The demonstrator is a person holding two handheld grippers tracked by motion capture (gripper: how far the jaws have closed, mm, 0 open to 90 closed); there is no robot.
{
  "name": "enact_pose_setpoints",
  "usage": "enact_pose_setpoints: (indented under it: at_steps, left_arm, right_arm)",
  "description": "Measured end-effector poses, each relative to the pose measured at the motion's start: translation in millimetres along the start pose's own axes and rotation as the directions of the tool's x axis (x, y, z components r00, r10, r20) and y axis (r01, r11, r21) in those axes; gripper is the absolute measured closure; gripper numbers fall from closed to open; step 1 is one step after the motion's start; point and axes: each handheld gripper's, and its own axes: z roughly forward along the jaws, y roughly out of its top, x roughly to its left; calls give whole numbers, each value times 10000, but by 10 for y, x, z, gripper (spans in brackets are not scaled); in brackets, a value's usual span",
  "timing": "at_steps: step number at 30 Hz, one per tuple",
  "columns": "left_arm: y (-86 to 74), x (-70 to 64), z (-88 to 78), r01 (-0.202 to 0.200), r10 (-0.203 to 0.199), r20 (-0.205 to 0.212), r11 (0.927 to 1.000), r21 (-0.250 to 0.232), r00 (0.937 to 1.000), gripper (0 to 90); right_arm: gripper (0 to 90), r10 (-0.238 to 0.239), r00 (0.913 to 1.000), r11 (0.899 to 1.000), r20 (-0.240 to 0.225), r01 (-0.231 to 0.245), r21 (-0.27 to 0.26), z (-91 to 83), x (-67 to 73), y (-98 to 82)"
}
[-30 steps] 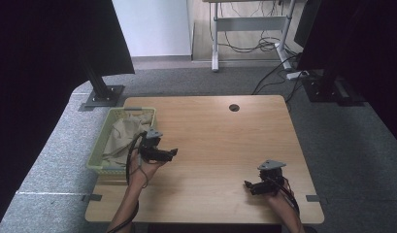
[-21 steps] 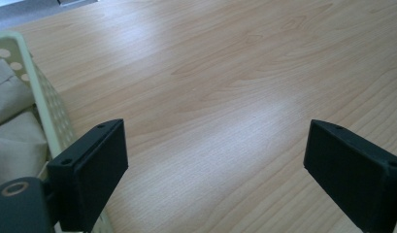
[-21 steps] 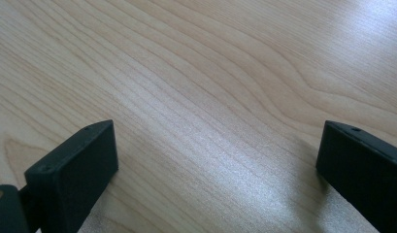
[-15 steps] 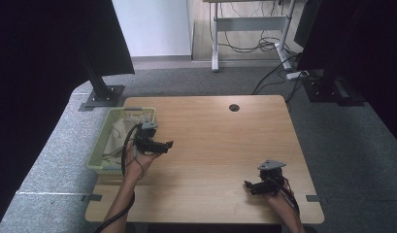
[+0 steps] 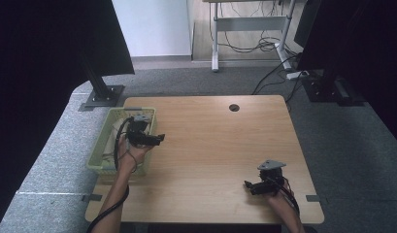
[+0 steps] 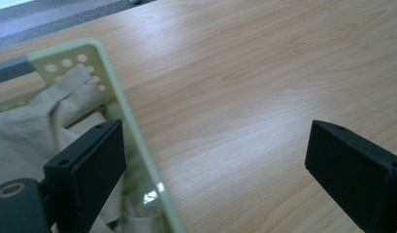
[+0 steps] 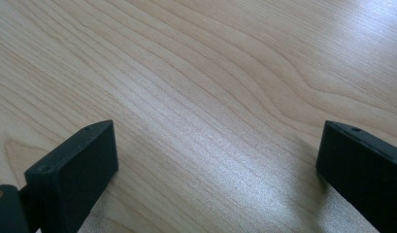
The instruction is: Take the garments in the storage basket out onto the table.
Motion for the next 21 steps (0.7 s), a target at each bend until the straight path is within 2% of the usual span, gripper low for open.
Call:
enact_pose_setpoints:
  at_steps: [10, 21]
  left_arm:
    - [7, 211, -15, 258, -256, -342, 9996, 67, 9991, 73]
    - [-4, 494, 24, 478, -449, -1011, 9985, 260, 9939, 58]
  right_arm:
    - [10, 13, 10000, 10000, -3, -13, 21, -2, 1, 0]
    - [10, 14, 10000, 10000, -1, -14, 19, -1, 1, 0]
